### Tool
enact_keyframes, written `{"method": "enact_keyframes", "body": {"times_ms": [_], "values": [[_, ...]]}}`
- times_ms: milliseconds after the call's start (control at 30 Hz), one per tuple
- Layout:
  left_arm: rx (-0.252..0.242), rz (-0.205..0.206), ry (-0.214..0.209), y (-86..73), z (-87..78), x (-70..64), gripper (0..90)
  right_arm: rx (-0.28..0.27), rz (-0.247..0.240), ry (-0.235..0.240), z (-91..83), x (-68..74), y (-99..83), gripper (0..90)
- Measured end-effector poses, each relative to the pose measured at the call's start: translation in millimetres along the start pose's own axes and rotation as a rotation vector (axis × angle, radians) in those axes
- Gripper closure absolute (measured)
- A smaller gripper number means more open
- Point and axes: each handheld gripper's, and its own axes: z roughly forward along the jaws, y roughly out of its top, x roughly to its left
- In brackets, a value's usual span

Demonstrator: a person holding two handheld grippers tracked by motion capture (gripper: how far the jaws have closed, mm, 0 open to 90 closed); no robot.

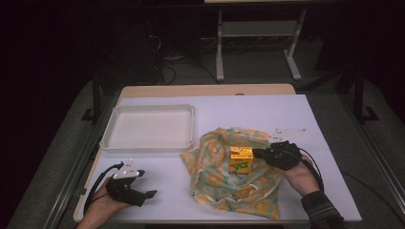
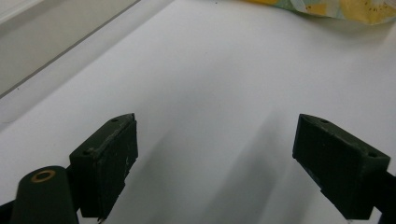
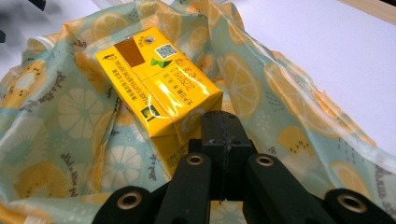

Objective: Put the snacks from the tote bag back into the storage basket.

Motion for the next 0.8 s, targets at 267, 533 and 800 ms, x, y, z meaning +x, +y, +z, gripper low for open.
{"method": "enact_keyframes", "body": {"times_ms": [267, 533, 800], "values": [[-0.001, 0.006, 0.002, 0.0, 0.1, 0.3, 13.6, -0.004, -0.007, 0.002, 8.1, -2.3, 7.3, 89.4], [-0.001, 0.003, 0.0, -0.1, 0.3, -0.1, 13.6, -0.007, -0.002, 0.008, 15.7, -4.8, 14.4, 89.4], [0.001, 0.004, -0.003, -0.5, 0.8, 0.0, 13.6, -0.008, -0.006, 0.012, 23.2, -5.5, 20.5, 89.5]]}}
